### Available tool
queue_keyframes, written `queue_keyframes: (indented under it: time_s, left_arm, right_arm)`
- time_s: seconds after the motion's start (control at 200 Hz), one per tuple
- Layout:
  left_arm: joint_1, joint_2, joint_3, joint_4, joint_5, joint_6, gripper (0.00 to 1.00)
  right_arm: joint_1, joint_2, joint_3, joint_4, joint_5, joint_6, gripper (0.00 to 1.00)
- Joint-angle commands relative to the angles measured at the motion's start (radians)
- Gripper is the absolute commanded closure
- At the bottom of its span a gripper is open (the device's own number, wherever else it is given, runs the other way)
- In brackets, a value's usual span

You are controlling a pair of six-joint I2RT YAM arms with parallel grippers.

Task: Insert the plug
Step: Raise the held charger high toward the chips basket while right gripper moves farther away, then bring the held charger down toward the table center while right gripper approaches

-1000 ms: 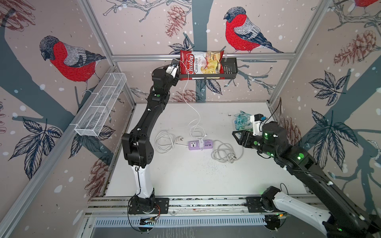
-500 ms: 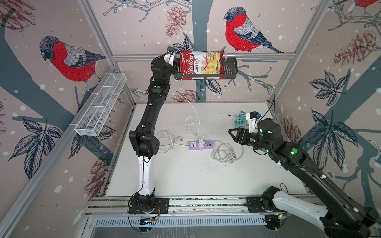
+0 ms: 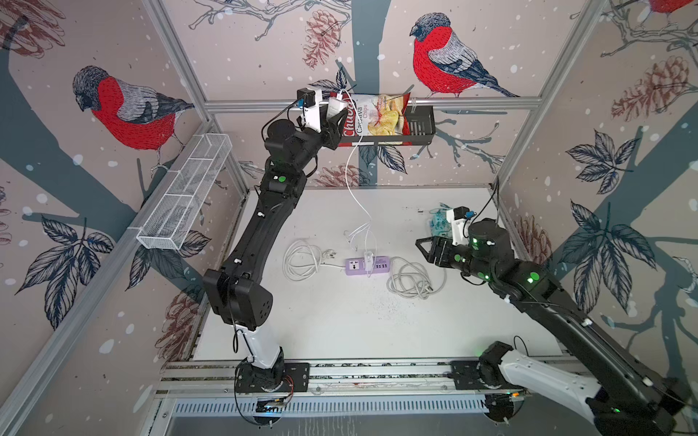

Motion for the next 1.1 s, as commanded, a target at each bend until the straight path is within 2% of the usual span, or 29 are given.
queue_keyframes:
  time_s: [0.0,0.075,0.155,0.38,0.565,0.67,0.855,0.995,1.096]
  left_arm:
    - [-0.025,-0.039,0.027,0.029,0.137,-0.142,0.75]
    - [-0.044,-0.060,0.046,0.001,0.169,-0.191,0.75]
    - [-0.074,-0.100,-0.008,0.030,0.208,-0.249,0.75]
    - [-0.238,-0.224,-0.233,0.043,0.193,-0.199,0.75]
    - [-0.303,-0.244,-0.242,0.059,0.275,-0.241,0.75]
    - [-0.330,-0.248,-0.210,0.007,0.258,-0.177,0.75]
    - [-0.285,-0.221,-0.163,-0.120,0.133,-0.036,0.75]
    - [-0.140,-0.181,-0.168,-0.102,0.110,-0.026,0.75]
    - [-0.026,-0.094,-0.093,-0.126,0.115,0.000,0.74]
  right_arm:
    - [-0.027,0.004,0.020,0.005,0.017,-0.033,0.35]
    - [-0.067,0.005,0.033,-0.010,0.013,-0.045,0.35]
    - [-0.110,0.005,0.040,-0.011,-0.004,-0.056,0.35]
    - [-0.169,0.032,0.050,0.017,-0.081,-0.082,0.35]
    - [-0.171,0.060,0.055,0.032,-0.118,-0.106,0.35]
    - [-0.178,0.065,0.071,0.026,-0.111,-0.117,0.35]
    - [-0.185,0.064,0.072,0.024,-0.112,-0.115,0.34]
    - [-0.185,0.082,0.059,0.035,-0.123,-0.113,0.34]
    - [-0.184,0.108,0.056,0.050,-0.130,-0.112,0.34]
